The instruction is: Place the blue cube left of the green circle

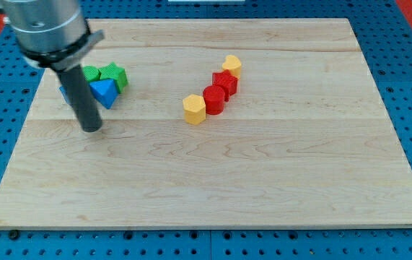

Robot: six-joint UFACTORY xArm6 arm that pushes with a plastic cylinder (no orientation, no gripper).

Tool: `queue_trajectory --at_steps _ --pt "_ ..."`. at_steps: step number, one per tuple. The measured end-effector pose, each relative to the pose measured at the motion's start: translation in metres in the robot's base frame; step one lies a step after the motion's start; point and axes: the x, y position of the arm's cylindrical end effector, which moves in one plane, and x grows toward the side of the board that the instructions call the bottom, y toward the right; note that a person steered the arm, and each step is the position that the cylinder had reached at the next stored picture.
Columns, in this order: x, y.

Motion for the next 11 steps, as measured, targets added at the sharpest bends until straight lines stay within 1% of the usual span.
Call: queue_trajectory --at_steps 1,3,6,8,9,10,11 --pt "-0.021 -0.001" --pt "-0.021 0.015" --pt "-0.021 0.015" --pt "-0.024 -0.003" --pt "-0.053 -0.011" --pt "-0.071 -0.036" --pt "-0.062 -0.037"
